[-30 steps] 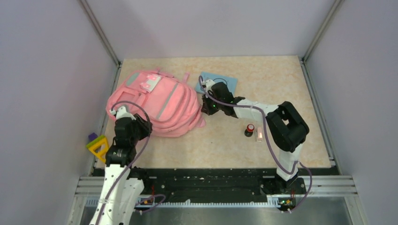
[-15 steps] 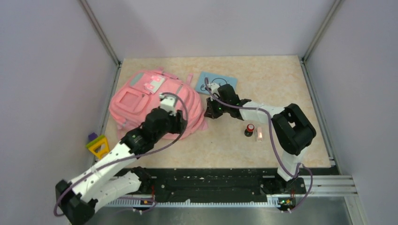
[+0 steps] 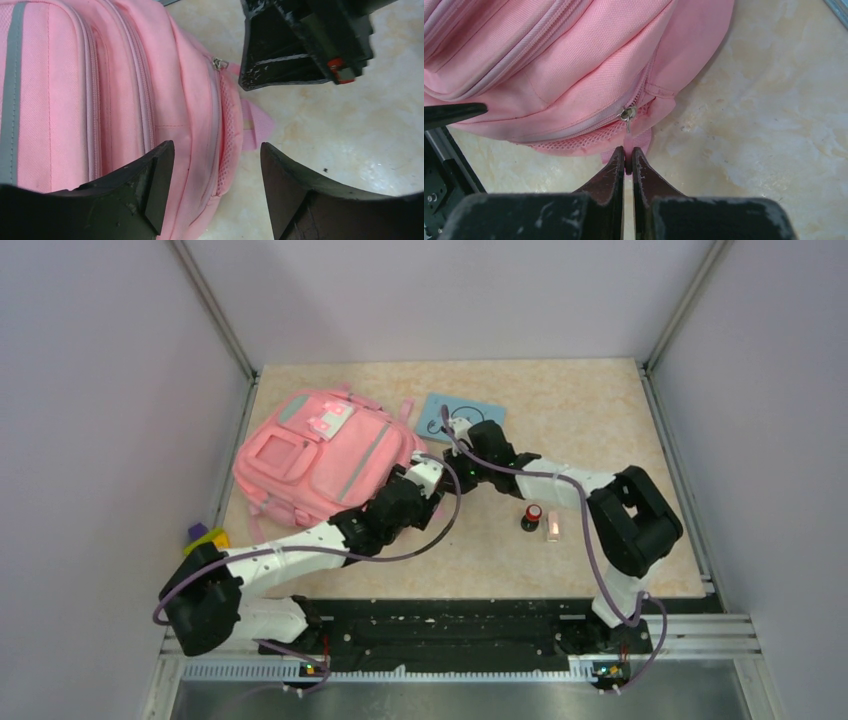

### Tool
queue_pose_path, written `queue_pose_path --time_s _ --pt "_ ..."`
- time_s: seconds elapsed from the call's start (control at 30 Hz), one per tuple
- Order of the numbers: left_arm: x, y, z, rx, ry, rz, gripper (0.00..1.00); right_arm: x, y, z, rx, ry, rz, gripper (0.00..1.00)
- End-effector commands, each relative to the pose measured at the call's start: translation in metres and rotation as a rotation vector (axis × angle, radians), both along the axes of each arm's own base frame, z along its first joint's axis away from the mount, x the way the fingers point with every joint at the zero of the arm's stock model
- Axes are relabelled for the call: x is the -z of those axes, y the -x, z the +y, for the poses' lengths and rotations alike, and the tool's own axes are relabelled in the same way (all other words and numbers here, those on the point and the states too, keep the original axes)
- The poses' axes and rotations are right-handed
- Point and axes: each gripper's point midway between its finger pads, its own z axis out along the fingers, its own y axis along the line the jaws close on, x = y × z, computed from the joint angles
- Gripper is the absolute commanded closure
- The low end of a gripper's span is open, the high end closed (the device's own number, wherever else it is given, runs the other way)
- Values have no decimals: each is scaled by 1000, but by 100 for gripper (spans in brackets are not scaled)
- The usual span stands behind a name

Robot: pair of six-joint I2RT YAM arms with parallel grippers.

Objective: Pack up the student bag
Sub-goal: Zip the student bag at the center of the board.

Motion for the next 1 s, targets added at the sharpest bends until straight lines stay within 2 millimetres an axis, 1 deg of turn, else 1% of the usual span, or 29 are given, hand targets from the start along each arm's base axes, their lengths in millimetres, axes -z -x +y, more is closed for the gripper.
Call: queue_pose_path --time_s 0.0,0.17,0.27,0.3,0.33,0.4,0.43,0.47,0.53,0.57,0.63,0.7,0.8,0.97 --pt "-10 -23 0 -78 -30 -86 31 -31 1 2 -4 -49 -48 100" --pt "12 -30 14 -159 -105 -89 31 -31 -1 1 10 -49 -56 100" --pt "20 -33 21 -198 -132 -96 35 -30 -4 2 19 -69 -74 100" --pt "23 -34 24 -216 -143 -101 38 -30 -5 3 24 -80 -82 100" --pt "26 -35 28 -238 -160 -105 45 -31 -6 5 29 -97 -93 100" --pt "30 -38 40 -309 -189 -117 64 -34 -9 7 37 -130 -117 100" --pt "31 -38 45 -334 -198 -118 72 -35 -10 9 40 -140 -129 100" --pt "32 -37 48 -349 -196 -117 76 -37 -12 10 45 -146 -144 100" --pt "34 -34 47 -348 -167 -107 85 -40 -14 13 59 -149 -177 100" --pt "35 -32 48 -346 -156 -103 88 -43 -15 16 66 -152 -198 100" --pt "35 -27 49 -341 -129 -88 98 -48 -17 18 91 -147 -236 100" --pt "36 -21 46 -329 -85 -56 100 -52 -23 17 154 -127 -267 100" --pt "32 -8 48 -328 -19 -5 100 -54 -39 7 270 -60 -277 100" --pt "22 21 66 -361 63 86 100 -61 -61 -11 384 46 -315 100"
